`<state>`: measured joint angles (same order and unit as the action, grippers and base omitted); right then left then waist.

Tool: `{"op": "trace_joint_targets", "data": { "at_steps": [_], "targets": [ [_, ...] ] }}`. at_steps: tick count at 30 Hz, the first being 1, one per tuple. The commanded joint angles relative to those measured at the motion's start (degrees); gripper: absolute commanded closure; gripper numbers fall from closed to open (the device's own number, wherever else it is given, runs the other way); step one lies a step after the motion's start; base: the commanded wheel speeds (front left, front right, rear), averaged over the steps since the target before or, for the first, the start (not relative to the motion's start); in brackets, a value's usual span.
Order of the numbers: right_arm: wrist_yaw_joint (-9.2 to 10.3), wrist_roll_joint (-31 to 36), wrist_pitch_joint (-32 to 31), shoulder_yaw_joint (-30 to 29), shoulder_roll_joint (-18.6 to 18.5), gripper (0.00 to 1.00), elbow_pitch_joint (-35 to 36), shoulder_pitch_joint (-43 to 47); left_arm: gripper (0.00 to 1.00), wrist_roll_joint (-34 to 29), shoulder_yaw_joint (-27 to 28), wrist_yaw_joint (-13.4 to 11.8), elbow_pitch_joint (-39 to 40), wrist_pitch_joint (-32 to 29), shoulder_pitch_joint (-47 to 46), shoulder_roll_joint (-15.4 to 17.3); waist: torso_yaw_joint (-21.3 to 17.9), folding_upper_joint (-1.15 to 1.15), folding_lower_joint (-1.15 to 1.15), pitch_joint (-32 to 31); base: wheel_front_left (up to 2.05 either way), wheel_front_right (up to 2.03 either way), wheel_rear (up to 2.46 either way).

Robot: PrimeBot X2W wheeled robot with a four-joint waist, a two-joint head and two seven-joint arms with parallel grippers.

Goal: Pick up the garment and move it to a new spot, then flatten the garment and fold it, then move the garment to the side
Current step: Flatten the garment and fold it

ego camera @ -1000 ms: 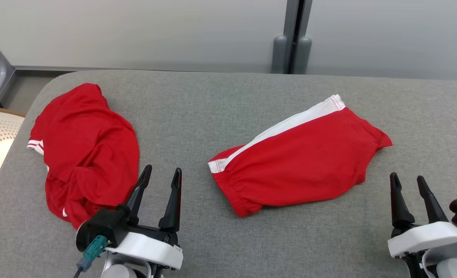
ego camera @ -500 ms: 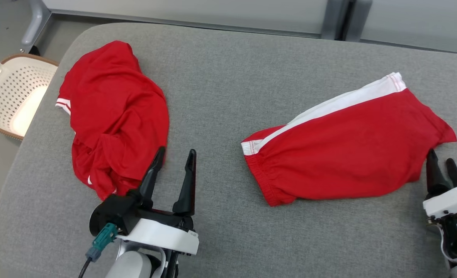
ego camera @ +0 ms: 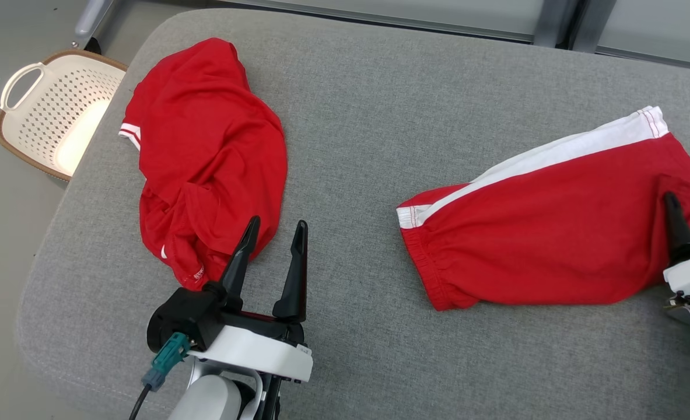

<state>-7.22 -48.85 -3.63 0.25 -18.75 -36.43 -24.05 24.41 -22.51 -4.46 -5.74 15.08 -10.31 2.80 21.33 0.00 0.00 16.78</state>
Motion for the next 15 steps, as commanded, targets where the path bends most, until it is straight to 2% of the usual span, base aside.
{"op": "trace_joint_targets", "data": {
  "at_steps": [1, 8, 15],
  "targets": [
    [-0.48, -1.64, -1.25, 2.15, 2.77, 0.00, -0.27, 0.40, 0.00, 0.20, 0.09, -0.13, -0.19, 0.12, -0.55, 0.19, 0.12, 0.00, 0.00, 0.07, 0.00, 0.00, 0.00],
    [-0.47, -4.39, -0.54, 4.98, 1.95, 0.00, 1.93, 1.21, 0.00, -0.41, -0.55, 0.17, -0.65, 0.12, -0.90, 0.19, 0.03, 0.00, 0.00, -0.04, 0.00, 0.00, 0.00],
    [-0.33, -3.95, 0.80, 5.23, 0.78, 0.00, -1.81, 0.50, 0.00, 0.27, -0.80, 0.31, -0.95, 0.12, -1.03, 0.19, -0.19, 0.00, 0.00, -0.09, 0.00, 0.00, 0.00]
  ]
}}
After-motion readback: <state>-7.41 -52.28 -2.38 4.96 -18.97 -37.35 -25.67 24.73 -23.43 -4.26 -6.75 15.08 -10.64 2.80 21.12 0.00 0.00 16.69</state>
